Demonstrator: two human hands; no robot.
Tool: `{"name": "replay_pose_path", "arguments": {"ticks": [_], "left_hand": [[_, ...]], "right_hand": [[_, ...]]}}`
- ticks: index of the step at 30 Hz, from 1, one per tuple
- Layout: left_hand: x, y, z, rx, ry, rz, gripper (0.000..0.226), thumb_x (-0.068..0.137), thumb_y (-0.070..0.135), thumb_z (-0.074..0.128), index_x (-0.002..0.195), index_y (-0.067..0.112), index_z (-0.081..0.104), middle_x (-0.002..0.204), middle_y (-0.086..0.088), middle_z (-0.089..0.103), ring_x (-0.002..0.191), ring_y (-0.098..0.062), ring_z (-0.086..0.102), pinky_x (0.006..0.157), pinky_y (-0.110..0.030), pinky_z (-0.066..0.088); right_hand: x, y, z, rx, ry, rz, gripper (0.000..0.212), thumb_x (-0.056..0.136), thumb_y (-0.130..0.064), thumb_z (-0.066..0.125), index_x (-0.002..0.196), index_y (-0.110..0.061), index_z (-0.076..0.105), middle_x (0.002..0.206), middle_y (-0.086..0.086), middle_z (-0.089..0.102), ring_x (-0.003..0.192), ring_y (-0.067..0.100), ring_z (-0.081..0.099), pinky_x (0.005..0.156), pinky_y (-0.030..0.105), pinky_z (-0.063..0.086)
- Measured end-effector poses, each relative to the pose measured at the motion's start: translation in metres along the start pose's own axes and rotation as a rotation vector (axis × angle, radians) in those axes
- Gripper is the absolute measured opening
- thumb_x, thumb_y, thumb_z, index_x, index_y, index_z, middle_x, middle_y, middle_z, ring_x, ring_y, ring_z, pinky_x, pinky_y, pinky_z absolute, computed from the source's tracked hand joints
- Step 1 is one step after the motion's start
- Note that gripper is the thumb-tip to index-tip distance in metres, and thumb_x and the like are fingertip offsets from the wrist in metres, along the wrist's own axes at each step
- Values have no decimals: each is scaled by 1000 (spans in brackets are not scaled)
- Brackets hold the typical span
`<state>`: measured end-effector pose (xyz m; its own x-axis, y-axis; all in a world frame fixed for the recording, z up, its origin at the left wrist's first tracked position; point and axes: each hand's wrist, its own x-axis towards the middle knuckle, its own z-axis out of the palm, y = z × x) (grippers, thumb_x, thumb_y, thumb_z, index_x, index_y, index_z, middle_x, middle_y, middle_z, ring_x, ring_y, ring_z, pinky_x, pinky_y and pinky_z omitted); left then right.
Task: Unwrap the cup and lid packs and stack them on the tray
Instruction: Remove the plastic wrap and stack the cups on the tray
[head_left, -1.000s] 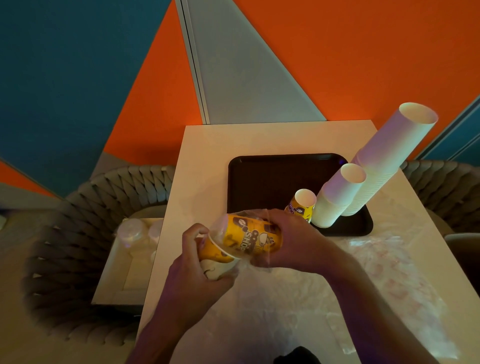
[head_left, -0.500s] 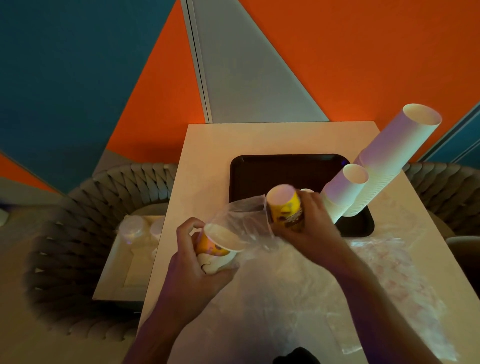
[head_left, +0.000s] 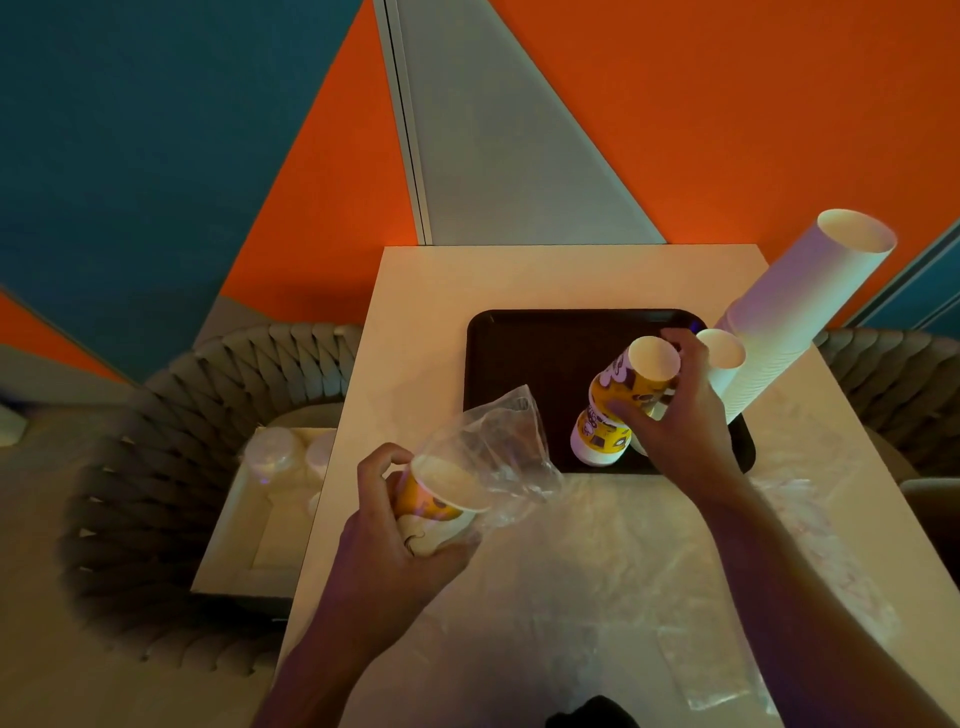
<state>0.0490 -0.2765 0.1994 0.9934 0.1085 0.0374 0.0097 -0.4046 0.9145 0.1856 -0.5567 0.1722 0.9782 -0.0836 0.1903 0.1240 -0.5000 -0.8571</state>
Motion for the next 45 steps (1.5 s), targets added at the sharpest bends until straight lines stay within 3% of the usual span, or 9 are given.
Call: {"name": "replay_pose_path", "arguments": {"ticks": [5,18,24,26,29,32,40,42,45], "left_hand": [[-2,-2,0,14,6,-7,87,65,18,93,112,60,32,104,10,65,93,-7,69,68,-28,60],[-2,0,0,27,-10,-14,86,67,18,91,113,59,31,105,19,65,93,-9,70,68,-27,60],[-1,3,2,57,-28,-60,77,67,23,91,120,45,40,108,28,63,95,-1,67,70,-21,58],[0,4,2,68,-39,-81,69,68,28,91,119,43,47,107,29,64,95,1,67,73,-20,58],[0,5,3,84,-62,-94,61,70,35,89,116,46,51,105,29,66,93,4,67,75,-20,57],[0,8,4,69,-74,-92,57,71,36,87,116,46,53,106,28,67,96,3,66,76,-19,57],[3,22,8,33,-107,-39,59,65,50,82,109,71,49,106,34,65,97,9,64,73,-6,49],[4,22,9,11,-117,-47,59,62,51,82,111,67,53,106,33,66,98,8,64,74,-6,49],[4,18,11,21,-130,-49,69,59,54,83,121,55,53,108,31,66,102,8,62,75,-5,48]], "right_hand": [[-2,11,8,-81,-54,-23,68,81,-15,83,130,-36,41,116,-6,55,101,19,60,82,44,57],[-10,31,22,-309,-167,88,57,88,-6,74,137,-18,46,127,11,61,114,31,59,82,31,40],[-17,20,18,-449,-135,63,60,81,-3,77,133,-20,52,130,13,50,111,37,56,91,49,53],[-19,8,17,-387,-88,61,42,84,-6,75,120,-20,60,119,10,56,101,30,59,84,39,53],[-25,-16,16,-247,-47,0,21,86,-10,73,90,-29,65,93,-2,62,78,3,56,66,7,37],[-31,-43,12,-83,-46,-36,16,86,-4,73,84,-20,72,81,-10,67,72,0,59,62,5,40],[-39,-82,13,207,-603,-26,18,90,-7,75,93,-25,81,87,-9,77,84,11,73,74,28,57],[-40,-84,17,250,-677,-73,11,89,-8,77,97,-15,80,92,-3,77,88,11,73,77,29,57],[-40,-89,20,311,-780,-112,20,89,-17,77,104,-5,76,103,10,74,98,27,71,83,54,57]]}}
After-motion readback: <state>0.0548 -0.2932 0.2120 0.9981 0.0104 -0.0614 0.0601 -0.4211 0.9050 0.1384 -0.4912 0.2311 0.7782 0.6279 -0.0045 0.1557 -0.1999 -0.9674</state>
